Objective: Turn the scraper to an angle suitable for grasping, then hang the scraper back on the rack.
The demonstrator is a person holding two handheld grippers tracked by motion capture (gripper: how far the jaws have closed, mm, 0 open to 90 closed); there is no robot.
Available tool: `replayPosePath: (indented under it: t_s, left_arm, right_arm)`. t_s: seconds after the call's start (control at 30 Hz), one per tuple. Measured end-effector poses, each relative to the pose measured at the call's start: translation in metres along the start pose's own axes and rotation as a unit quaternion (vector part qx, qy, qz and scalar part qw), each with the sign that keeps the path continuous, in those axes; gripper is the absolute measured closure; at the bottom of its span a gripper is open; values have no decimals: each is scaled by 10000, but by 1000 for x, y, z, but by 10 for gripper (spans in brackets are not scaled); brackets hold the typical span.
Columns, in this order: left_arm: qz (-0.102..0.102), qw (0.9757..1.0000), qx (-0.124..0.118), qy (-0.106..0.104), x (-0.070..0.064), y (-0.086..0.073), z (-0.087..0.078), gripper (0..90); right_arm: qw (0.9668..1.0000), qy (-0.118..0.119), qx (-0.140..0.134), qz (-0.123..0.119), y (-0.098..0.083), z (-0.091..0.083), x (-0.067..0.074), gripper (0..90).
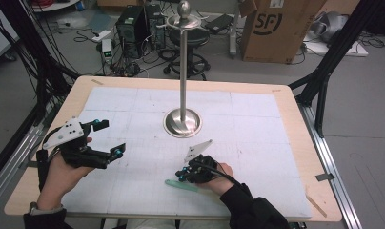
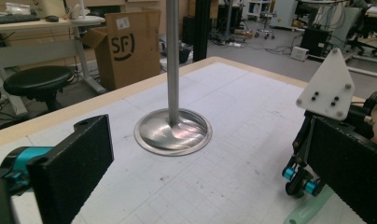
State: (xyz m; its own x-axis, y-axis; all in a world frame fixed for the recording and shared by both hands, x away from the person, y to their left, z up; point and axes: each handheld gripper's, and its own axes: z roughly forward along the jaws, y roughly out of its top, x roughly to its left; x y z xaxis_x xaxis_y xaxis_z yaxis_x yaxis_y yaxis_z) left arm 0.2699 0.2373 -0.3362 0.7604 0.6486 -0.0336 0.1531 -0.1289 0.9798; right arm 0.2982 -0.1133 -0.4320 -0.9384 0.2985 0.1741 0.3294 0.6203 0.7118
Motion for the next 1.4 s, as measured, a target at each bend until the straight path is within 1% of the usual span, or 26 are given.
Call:
replayPosePath:
  t_s: [0.03,0.07,0.1,0.13,0.2,0.23,0.27,0.3,0.33,0.4,0.43,0.47,0.5,0.53,0.57,0.67,0.73,0.77,0.87,1.1,1.2,1.23,1.27,1.3,1.37,1.4]
  left_arm:
    - [-4,10000,6,5,0,0,0,17]
    - [2,10000,12,28,1,0,0,17]
    - [-1,10000,-1,46,2,0,0,17]
    - [-13,10000,-7,46,3,0,-1,17]
    - [-32,10000,-49,56,4,1,-2,17]
    - [-31,10000,-57,53,5,2,-3,17]
    - [-28,10000,-72,54,5,2,-3,17]
    - [-29,10000,-80,49,5,3,-3,17]
    - [-32,9999,-81,51,6,3,-3,17]
    - [-38,9999,-89,51,7,3,-1,17]
    - [-43,9999,-92,44,7,3,0,17]
    - [-39,9999,-89,27,8,4,1,17]
    - [-39,10000,-83,16,8,4,2,17]
    - [-37,10000,-82,9,8,4,4,17]
    - [-31,10000,-74,-11,8,4,5,17]
    - [-26,10000,-51,-57,8,5,10,17]
    - [-19,9999,-34,-94,7,5,13,17]
    - [-16,10000,-29,-91,7,5,14,17]
    - [-27,9999,-30,-118,8,5,16,17]
    - [-29,9999,-33,-138,8,6,16,17]
    - [-40,9999,-59,-144,8,6,16,17]
    - [-45,9999,-39,-133,8,6,16,17]
    - [-49,9999,-33,-127,8,6,17,17]
    - [-44,9999,-11,-136,8,5,18,17]
    - [-34,9999,34,-157,7,4,21,17]
    - [-32,9998,48,-170,6,4,22,17]
  right_arm:
    - [9997,-18,-235,52,1,-10,-2,763]
    - [9994,-56,-327,77,1,-15,-3,714]
    - [9994,-56,-327,77,1,-15,-3,714]
    - [9987,-134,-470,134,2,-24,-5,647]
    - [9981,-183,-563,174,2,-30,-6,631]
    - [9974,-194,-644,250,2,-38,-7,575]
    - [9974,-194,-644,250,2,-38,-7,575]
    - [9974,-236,-620,280,2,-44,-7,479]
    - [9974,-236,-620,280,2,-44,-7,479]
    - [9973,-359,-585,247,2,-49,-7,406]
    - [9972,-337,-612,269,2,-51,-7,389]
    - [9974,-293,-612,250,1,-53,-7,337]
    - [9976,-369,-567,110,1,-57,-4,209]
    - [9976,-369,-567,110,1,-57,-4,209]
    - [9977,-444,-512,63,1,-59,-2,140]
    - [9970,-626,-459,18,3,-64,4,0]
    - [9966,-693,-444,-5,4,-68,7,1]
    - [9963,-696,-491,-97,4,-69,8,1]
    - [9964,-687,-480,-140,4,-73,12,1]
    - [9962,-784,-226,-300,3,-73,13,2]
    - [9967,-709,90,-380,2,-69,14,2]
    - [9964,-644,361,-410,2,-65,15,2]
    - [9964,-644,361,-410,2,-65,15,2]
    - [9953,-602,616,-444,0,-61,16,2]
    - [9944,-617,708,-477,-1,-59,17,2]
    - [9925,-617,928,-496,-3,-55,19,3]
